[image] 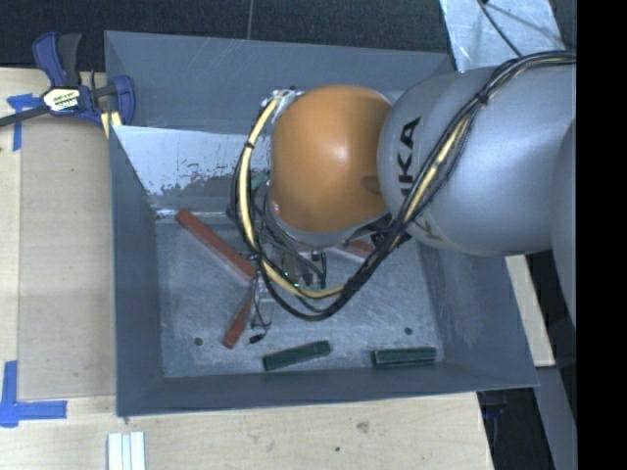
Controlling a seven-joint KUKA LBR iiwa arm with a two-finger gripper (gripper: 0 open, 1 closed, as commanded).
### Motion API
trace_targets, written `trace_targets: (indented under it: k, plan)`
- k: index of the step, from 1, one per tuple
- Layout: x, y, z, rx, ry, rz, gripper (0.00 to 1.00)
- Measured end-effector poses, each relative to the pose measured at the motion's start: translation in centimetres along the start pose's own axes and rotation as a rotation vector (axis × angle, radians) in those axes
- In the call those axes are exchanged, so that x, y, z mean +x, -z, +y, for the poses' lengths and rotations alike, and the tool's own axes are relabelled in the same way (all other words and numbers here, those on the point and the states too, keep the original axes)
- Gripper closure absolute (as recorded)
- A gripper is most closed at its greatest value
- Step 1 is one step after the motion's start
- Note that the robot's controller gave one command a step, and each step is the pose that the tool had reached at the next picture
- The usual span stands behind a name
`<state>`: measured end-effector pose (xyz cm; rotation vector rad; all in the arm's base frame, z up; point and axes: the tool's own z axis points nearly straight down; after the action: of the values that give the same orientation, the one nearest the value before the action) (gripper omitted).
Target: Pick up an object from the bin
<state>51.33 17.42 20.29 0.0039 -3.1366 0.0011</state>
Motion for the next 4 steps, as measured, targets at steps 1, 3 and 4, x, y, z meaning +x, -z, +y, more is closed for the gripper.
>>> trace_targets:
  k: [1, 3, 4]
  plan:
    - [-5.0, -13.3, -3.8, -0.001, 0.353, -0.008, 0.00]
    - [-2.9, -13.1, -3.5, -0.001, 0.467, -0.008, 0.00]
    - [-3.0, -13.0, -3.5, -0.001, 0.462, -0.010, 0.00]
